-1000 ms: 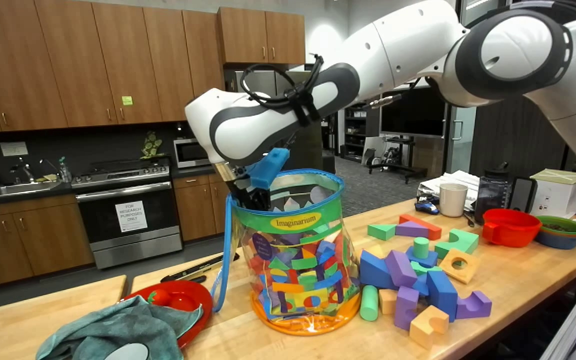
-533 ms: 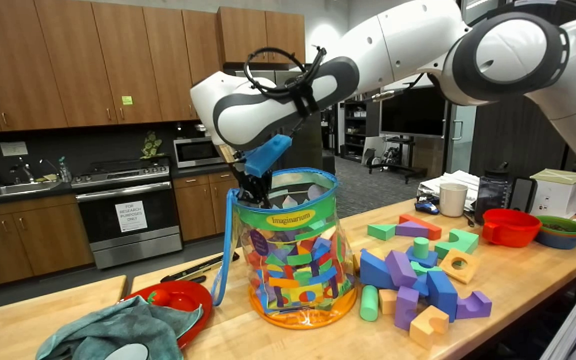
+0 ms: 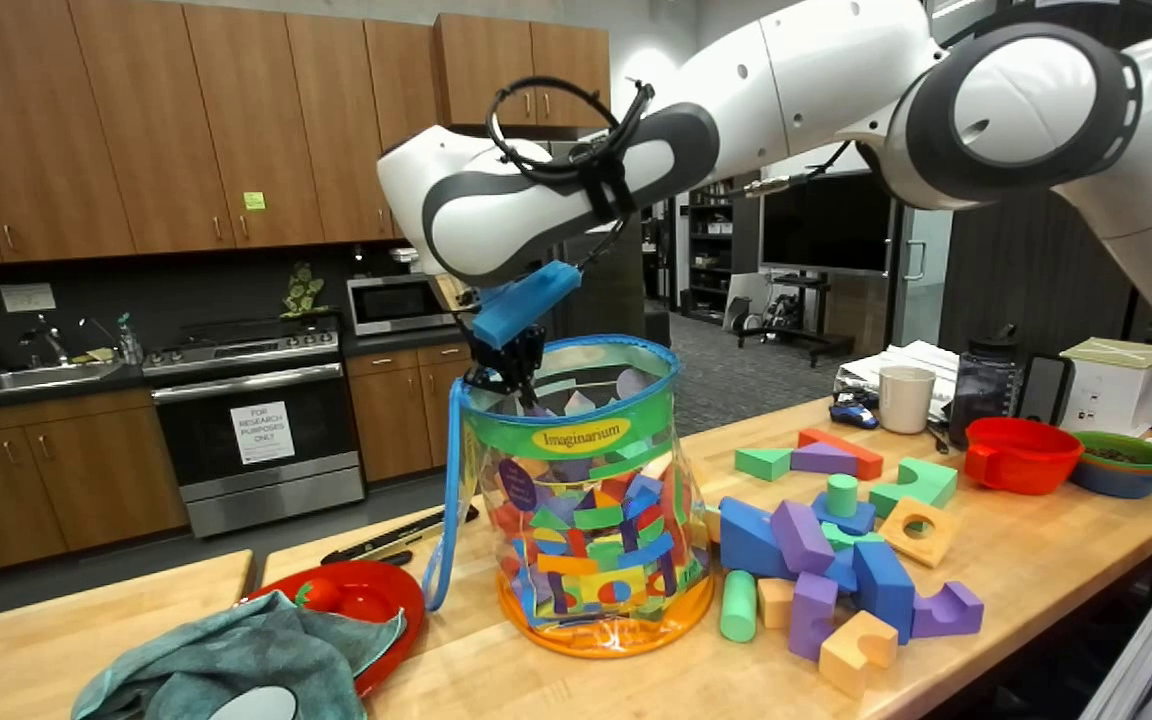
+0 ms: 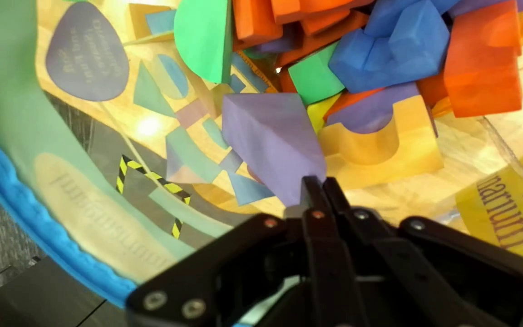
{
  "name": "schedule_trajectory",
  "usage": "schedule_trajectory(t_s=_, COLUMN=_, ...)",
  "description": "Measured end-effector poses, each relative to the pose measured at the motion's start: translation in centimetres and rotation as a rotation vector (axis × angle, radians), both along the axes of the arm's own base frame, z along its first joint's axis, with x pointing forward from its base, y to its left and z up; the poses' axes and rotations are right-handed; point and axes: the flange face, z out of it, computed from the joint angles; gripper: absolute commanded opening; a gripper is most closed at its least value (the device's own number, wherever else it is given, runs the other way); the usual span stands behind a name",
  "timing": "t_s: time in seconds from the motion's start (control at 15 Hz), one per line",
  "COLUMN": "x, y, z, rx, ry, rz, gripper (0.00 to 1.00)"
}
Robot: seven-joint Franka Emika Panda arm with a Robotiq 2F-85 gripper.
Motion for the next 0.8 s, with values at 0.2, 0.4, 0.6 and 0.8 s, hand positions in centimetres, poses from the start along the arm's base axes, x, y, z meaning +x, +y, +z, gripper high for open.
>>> schedule_trajectory(t_s=0.2, x=0.2, y=0.0, z=1.6, rx=-0.007, ry=-0.056, rz=-0.043, gripper=0.01)
schedule_trajectory(t_s=0.4, x=0.3, y=-0.5, z=3.8, rx=-0.011, ry=-0.116, rz=-0.093, gripper=0.01)
schedule_trajectory(t_s=0.6, x=0.3, y=-1.2, z=5.5, rx=-0.004, ry=-0.155, rz=-0.139, gripper=0.01)
schedule_trajectory(t_s=0.8, x=0.2, y=-1.5, z=6.4, rx=0.002, ry=-0.171, rz=-0.166, gripper=0.01)
